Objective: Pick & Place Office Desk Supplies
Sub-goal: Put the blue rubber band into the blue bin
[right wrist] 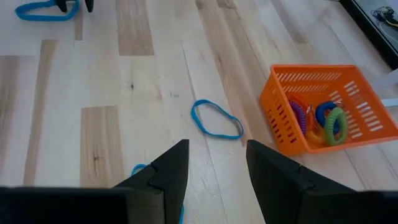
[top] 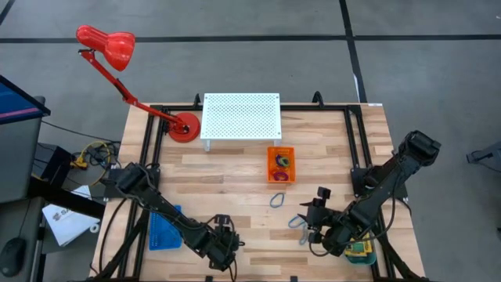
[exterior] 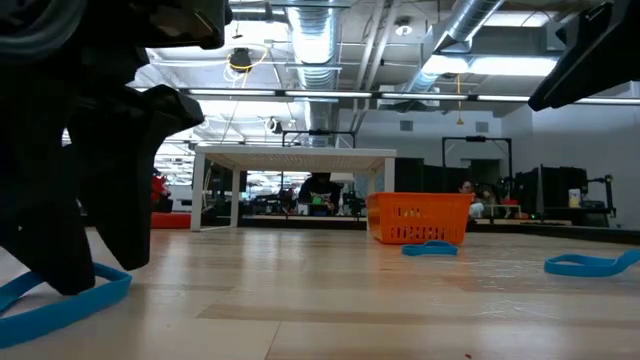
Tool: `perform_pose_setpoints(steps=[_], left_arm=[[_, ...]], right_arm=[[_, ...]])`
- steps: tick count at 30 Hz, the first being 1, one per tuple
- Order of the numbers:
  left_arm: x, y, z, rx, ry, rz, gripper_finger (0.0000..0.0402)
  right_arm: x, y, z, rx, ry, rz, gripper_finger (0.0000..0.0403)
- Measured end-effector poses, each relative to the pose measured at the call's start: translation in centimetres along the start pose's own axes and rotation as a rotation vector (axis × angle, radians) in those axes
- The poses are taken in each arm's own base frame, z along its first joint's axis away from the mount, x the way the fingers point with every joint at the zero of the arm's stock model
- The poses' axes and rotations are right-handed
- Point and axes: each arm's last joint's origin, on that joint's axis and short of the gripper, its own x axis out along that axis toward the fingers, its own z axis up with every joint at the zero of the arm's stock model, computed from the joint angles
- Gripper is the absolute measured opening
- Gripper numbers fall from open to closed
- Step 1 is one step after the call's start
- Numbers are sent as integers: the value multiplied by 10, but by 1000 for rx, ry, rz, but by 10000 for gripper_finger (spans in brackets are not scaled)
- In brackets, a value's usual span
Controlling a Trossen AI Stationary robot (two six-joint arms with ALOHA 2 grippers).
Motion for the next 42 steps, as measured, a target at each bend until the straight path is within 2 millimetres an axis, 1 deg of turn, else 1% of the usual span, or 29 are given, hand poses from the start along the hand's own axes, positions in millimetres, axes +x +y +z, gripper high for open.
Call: perform_pose_setpoints(steps=[3,6,8,11,12,16,18,21,25,30,33,36,39,42], left_arm=[[1,0,-1,-6,-6,-1,144],[1,1,0,-27,-15,15,124],[2,4,1,-43,-15,16,94],[5,9,4,-79,-14,15,28],[5,11,6,-86,-18,14,14],[5,12,8,-97,-37,12,3],[0,15,9,-96,-42,29,2],[-15,20,11,-107,-83,79,1],[-44,33,7,-151,-68,163,1],[-84,53,-12,-272,58,249,1],[-105,60,-26,-367,173,247,1],[-121,61,-39,-463,299,223,0],[-134,58,-52,-538,423,222,0],[-141,50,-64,-575,496,261,0]], right_arm=[[0,0,0,-1,-1,1,157],[0,0,0,-1,-1,2,157],[0,0,0,-1,-1,2,157],[0,0,0,-1,1,4,157],[0,0,0,-1,3,5,157],[0,0,0,-1,5,7,157],[0,0,0,-1,7,9,157],[0,0,0,-1,7,9,157],[0,0,0,-1,7,10,157],[0,1,0,0,15,18,157],[0,1,0,0,15,19,157],[0,1,0,1,15,19,157],[0,1,0,2,14,20,157],[0,1,0,2,15,21,157]])
